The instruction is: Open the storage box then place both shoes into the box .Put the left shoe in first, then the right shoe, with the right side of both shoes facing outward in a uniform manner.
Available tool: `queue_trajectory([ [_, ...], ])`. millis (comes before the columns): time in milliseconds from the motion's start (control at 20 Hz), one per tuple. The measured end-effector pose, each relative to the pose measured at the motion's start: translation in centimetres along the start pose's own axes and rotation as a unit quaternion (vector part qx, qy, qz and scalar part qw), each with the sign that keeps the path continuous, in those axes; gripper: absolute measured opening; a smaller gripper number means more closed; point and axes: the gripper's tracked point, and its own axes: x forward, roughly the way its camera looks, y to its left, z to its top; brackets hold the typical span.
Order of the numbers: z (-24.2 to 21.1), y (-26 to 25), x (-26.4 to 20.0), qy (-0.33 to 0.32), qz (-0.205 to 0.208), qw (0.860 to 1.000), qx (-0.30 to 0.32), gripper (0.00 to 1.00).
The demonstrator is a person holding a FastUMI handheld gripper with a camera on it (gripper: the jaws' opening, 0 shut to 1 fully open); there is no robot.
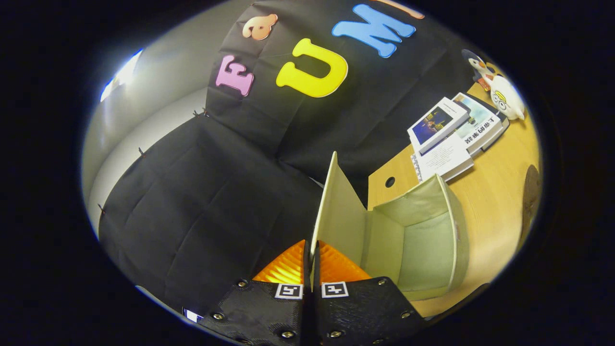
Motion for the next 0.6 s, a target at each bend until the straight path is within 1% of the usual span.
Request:
queue_trajectory([
  [350, -2.0, 3.3, 3.6, 0.021, 0.009, 0.999, -0.045, 0.0],
  [600, -3.5, 4.2, 5.4, 0.039, 0.013, 0.997, -0.058, 0.0],
])
